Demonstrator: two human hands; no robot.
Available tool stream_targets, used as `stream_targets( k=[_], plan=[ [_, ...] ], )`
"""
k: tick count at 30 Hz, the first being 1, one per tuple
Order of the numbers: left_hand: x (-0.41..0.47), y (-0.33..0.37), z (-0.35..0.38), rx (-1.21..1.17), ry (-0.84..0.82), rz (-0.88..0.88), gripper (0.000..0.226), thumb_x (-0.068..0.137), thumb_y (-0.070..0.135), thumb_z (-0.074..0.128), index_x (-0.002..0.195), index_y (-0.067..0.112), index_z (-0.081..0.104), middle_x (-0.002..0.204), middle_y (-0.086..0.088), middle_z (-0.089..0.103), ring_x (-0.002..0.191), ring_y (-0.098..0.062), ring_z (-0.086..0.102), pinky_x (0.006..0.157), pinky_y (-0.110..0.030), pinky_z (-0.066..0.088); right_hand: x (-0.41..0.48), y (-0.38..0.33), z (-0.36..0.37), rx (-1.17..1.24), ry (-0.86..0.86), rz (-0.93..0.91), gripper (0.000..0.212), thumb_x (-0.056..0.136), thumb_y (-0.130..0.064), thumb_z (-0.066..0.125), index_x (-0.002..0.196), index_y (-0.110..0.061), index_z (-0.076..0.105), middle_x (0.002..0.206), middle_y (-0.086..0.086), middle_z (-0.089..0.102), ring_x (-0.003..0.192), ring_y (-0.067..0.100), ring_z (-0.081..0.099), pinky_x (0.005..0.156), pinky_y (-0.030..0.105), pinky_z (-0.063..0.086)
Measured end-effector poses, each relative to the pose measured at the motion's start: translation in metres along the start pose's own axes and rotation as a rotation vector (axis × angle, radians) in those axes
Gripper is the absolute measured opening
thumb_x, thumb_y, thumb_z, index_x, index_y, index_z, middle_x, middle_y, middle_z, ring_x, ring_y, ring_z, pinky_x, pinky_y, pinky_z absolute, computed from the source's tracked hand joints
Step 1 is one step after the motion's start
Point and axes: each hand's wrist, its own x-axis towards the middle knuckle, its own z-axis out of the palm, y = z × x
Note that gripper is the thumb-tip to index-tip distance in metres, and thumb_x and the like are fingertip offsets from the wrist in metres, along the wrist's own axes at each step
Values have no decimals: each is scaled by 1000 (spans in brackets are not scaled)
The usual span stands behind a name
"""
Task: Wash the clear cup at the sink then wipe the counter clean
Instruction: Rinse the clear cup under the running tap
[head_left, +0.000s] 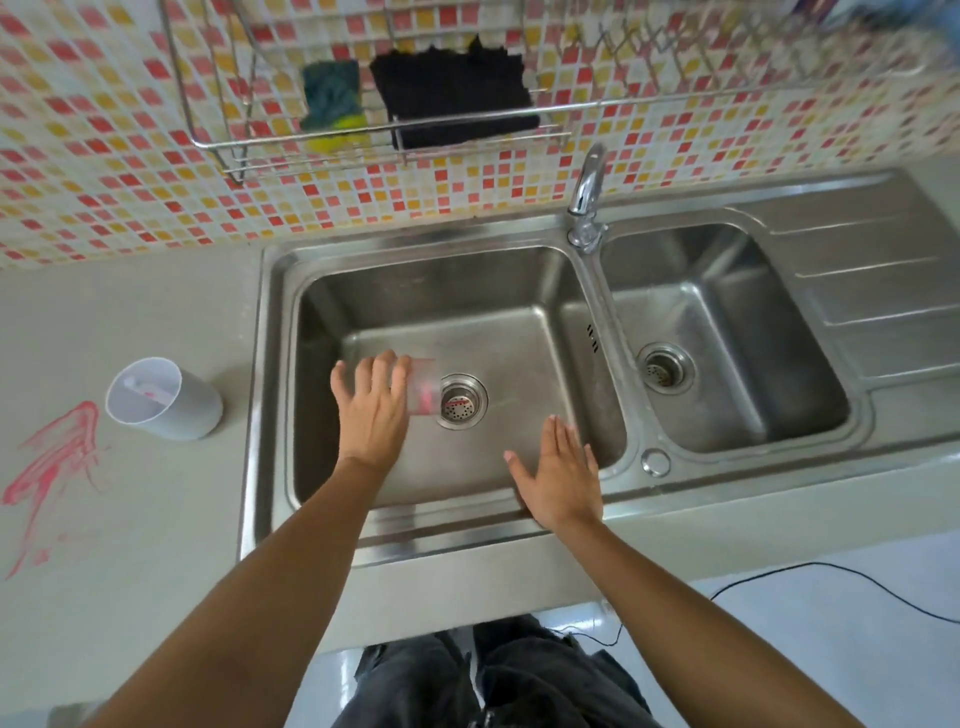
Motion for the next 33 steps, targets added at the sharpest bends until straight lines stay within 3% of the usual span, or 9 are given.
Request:
stream_targets(
  k=[4,10,15,19,21,23,27,31,33],
  plan=[
    [36,20,-24,-213,34,-161,64,68,32,77,122,8,51,114,-11,57,104,-33,58,106,-63,28,19,5,-27,479,69,45,77,94,-47,51,152,-11,17,159,6,19,146,20,18,118,32,14],
    [106,62,-69,-440,-84,-167,62,72,32,69,126,14,45,118,-2,52,116,-25,51,113,-58,19,122,20,-106,567,195,79,72,92,-36,53,151,-12,19,153,11,32,140,29,33,115,43,28],
    [149,92,-80,-742,-192,-154,70,73,30,69,133,21,34,128,5,46,124,-18,47,118,-53,8,200,10,-159,548,133,16,77,96,-28,53,153,-14,3,161,4,6,144,27,21,116,43,22],
    [167,105,-78,-692,-238,-184,74,69,38,73,132,23,36,132,7,49,129,-23,36,116,-49,17,235,1,-171,591,151,-138,51,93,-14,57,140,-15,37,138,5,44,123,21,48,96,31,39],
    [173,109,-77,-698,-241,-173,76,69,43,74,134,27,37,132,8,50,126,-23,37,114,-45,21,243,5,-174,521,131,-226,42,94,-11,55,135,-18,45,132,3,48,116,17,51,94,29,39],
    [175,112,-74,-761,-221,-188,74,70,41,75,133,28,38,130,8,53,122,-22,41,109,-39,25,253,17,-172,304,100,-298,49,96,-11,50,139,-30,38,145,2,42,128,25,47,106,44,37],
    [176,120,-72,-897,-240,-250,72,67,39,81,126,27,41,123,7,59,119,-20,46,105,-38,29,259,28,-164,-139,35,-434,73,94,-5,46,152,-30,9,161,2,10,147,30,4,115,56,6],
    [172,129,-68,-933,-256,-247,79,62,45,85,127,27,43,123,8,58,117,-17,48,109,-41,30,269,24,-152,-98,22,-435,87,85,6,50,151,-30,5,160,2,15,148,28,4,117,54,7],
    [173,132,-67,-961,-248,-247,81,59,48,86,126,27,44,120,9,58,113,-16,49,107,-39,34,279,23,-144,-72,-14,-422,80,85,3,54,147,-33,18,156,-3,26,147,30,10,116,57,14]
  ],
)
